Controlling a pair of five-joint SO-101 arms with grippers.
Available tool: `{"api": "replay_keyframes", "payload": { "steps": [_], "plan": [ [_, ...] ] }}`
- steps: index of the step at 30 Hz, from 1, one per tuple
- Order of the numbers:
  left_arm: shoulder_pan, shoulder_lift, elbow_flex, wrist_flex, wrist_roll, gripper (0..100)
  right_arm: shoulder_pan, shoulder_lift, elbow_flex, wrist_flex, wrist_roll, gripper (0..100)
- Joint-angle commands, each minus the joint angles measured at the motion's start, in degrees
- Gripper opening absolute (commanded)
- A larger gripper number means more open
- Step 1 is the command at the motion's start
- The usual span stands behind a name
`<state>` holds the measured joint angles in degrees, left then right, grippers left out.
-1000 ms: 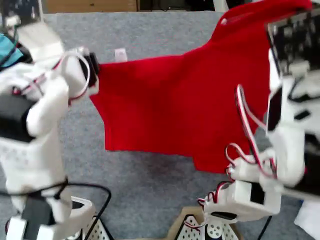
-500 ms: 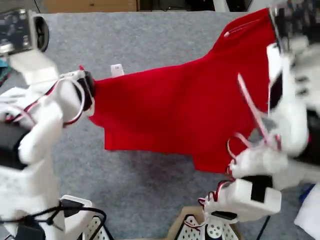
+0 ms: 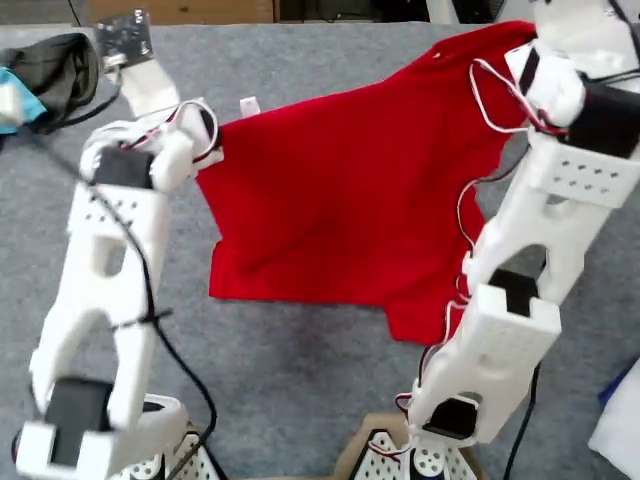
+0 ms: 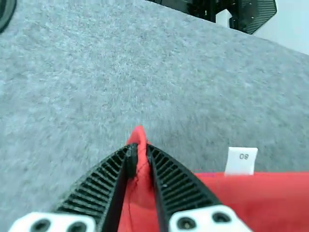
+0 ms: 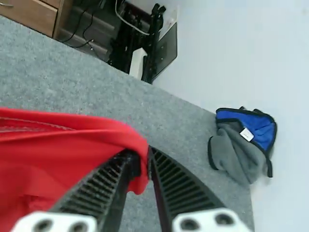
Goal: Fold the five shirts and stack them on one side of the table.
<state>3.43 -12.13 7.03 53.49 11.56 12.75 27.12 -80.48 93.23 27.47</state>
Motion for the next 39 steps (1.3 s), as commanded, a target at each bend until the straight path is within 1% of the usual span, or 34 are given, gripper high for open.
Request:
{"api": "replay_keyframes", "payload": {
  "steps": [1, 6, 12, 14, 20, 24, 31, 34, 39],
  "plan": [
    [-1.1, 7.8, -2.0, -7.6, 0.4, 2, 0.3, 2.1, 0.0, -2.8, -0.5, 4.1],
    [-1.2, 20.3, -10.6, -12.3, 0.4, 2, -0.9, 4.2, -0.1, -3.0, -0.4, 4.1],
    [-4.2, 30.0, -31.1, -12.5, 0.4, 2, 0.0, 4.4, 0.0, -7.4, -0.1, 4.1],
    [-4.9, 32.1, -36.4, -12.4, 0.4, 2, 0.3, 4.4, 0.0, -9.3, 1.4, 4.1],
    [-4.7, 34.8, -45.9, -5.2, 0.2, 2, 0.5, 4.6, 0.4, -19.3, 3.3, 4.1],
    [-4.7, 34.9, -47.2, -2.6, 0.2, 2, 0.6, 7.4, 0.4, -25.5, 3.3, 4.1],
    [-4.7, 34.9, -47.1, -2.3, 0.1, 2, 1.4, 17.2, -0.2, -33.8, 3.3, 4.1],
    [-4.5, 34.9, -46.5, -0.5, -0.1, 2, 1.6, 18.9, -0.1, -34.0, 3.3, 4.1],
    [-4.4, 34.9, -43.3, 0.4, -0.1, 2, -0.6, 19.1, -0.1, -26.8, 3.1, 4.2]
  ]
}}
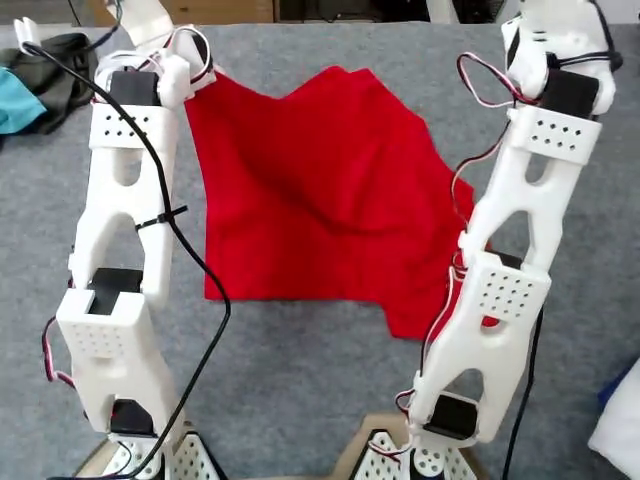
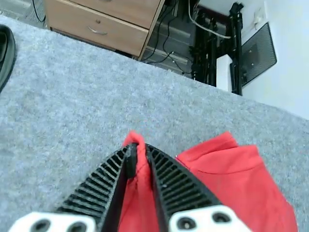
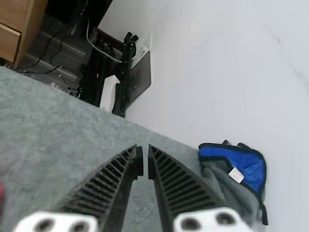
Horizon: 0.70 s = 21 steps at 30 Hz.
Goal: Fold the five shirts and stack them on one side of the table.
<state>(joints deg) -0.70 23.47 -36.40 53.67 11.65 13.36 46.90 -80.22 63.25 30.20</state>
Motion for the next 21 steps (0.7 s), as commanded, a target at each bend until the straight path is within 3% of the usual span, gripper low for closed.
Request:
{"api": "replay_keyframes", "payload": {
  "steps": [1, 7, 13, 17, 21],
  "plan": [
    [-0.3, -0.7, 1.3, 0.3, 0.0, 2, -2.2, -0.7, -0.5, 4.7, 0.3, 4.4],
    [0.9, -0.7, 11.8, 0.3, 0.1, 2, -10.9, 0.4, 0.5, 12.6, -4.2, 4.4],
    [1.6, -0.7, 21.8, -0.1, -0.1, 2, -18.6, 8.0, 3.5, 8.7, -13.5, 13.1],
    [1.5, -0.6, 26.2, -0.6, -0.3, 2, -20.3, 15.3, 3.5, 6.5, -17.8, 13.1],
    [1.5, -0.6, 31.1, -7.0, -0.3, 2, -21.7, 20.5, 3.4, 5.4, -19.6, 13.0]
  ]
}}
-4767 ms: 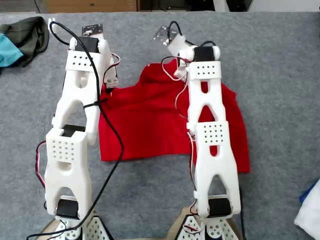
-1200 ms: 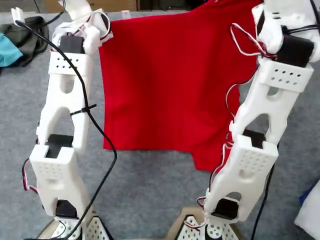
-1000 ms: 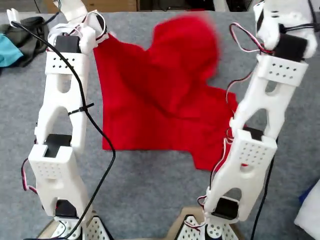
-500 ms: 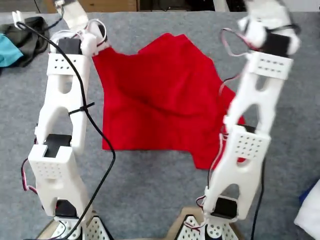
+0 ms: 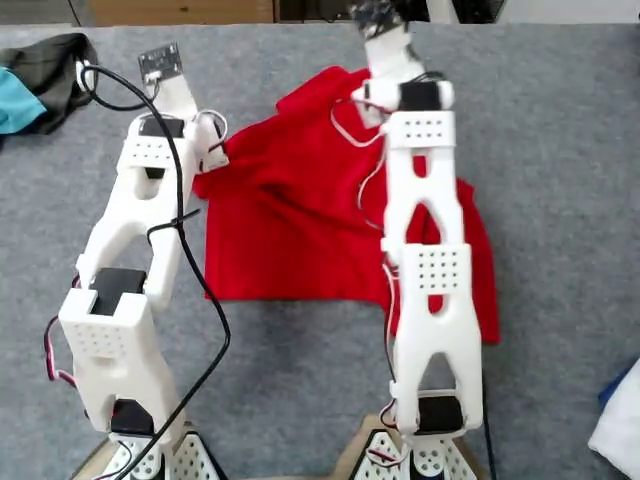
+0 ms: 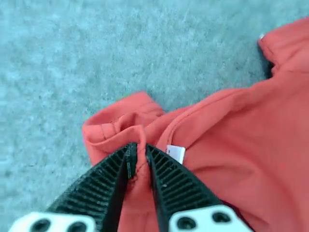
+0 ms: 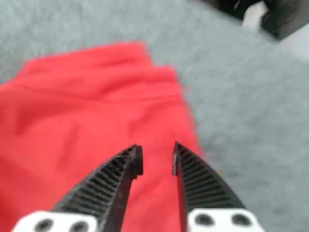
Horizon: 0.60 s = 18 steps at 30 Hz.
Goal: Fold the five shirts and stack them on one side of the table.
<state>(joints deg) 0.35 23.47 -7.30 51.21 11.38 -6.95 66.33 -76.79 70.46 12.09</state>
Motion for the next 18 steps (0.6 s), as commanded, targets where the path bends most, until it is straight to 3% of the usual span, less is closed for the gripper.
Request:
{"api": "replay_keyframes", "payload": {
  "steps": [1, 8, 13, 18],
  "plan": [
    [0.4, -0.6, 3.2, -6.5, 0.0, 2, -1.4, 1.7, 0.0, -1.8, -1.9, 13.0],
    [0.5, -0.6, 9.4, -16.6, 0.0, 2, -0.8, 2.5, 0.5, -1.4, -9.6, 13.0],
    [0.2, -0.7, 10.6, -18.5, 0.0, 2, 1.0, 4.7, 0.0, -1.3, -10.3, 12.9],
    [0.1, -0.7, 10.7, -18.4, 0.2, 2, 3.6, 4.3, 0.0, -1.5, -10.3, 2.7]
  ]
}}
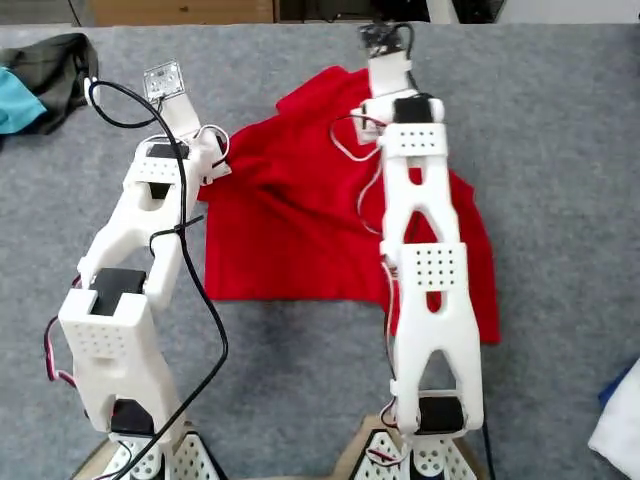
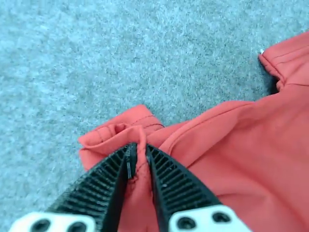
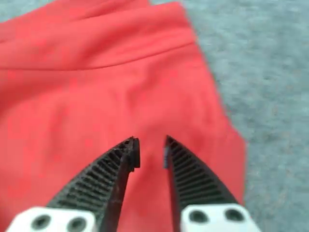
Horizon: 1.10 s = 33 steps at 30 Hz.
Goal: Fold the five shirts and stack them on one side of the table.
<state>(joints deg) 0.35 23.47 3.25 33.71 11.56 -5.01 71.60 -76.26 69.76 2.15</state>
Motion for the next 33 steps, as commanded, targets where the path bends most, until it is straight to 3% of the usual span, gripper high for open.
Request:
{"api": "replay_keyframes", "payload": {
  "steps": [1, 7, 22, 33],
  "plan": [
    [0.0, -0.7, 0.2, -0.9, 0.1, 2, 2.0, -1.0, -0.6, -0.9, -0.2, 0.9],
    [-0.1, -0.9, 0.1, 1.8, -0.1, 2, 3.2, -1.2, -0.9, 0.3, -0.4, 0.9],
    [-0.2, -0.7, -1.3, 2.7, -0.2, 2, 6.4, -2.4, -19.5, 19.3, -4.5, 0.8],
    [-0.3, -0.7, -1.1, 3.3, -0.2, 2, 5.0, -5.3, -17.9, 20.1, -11.0, 2.8]
  ]
}}
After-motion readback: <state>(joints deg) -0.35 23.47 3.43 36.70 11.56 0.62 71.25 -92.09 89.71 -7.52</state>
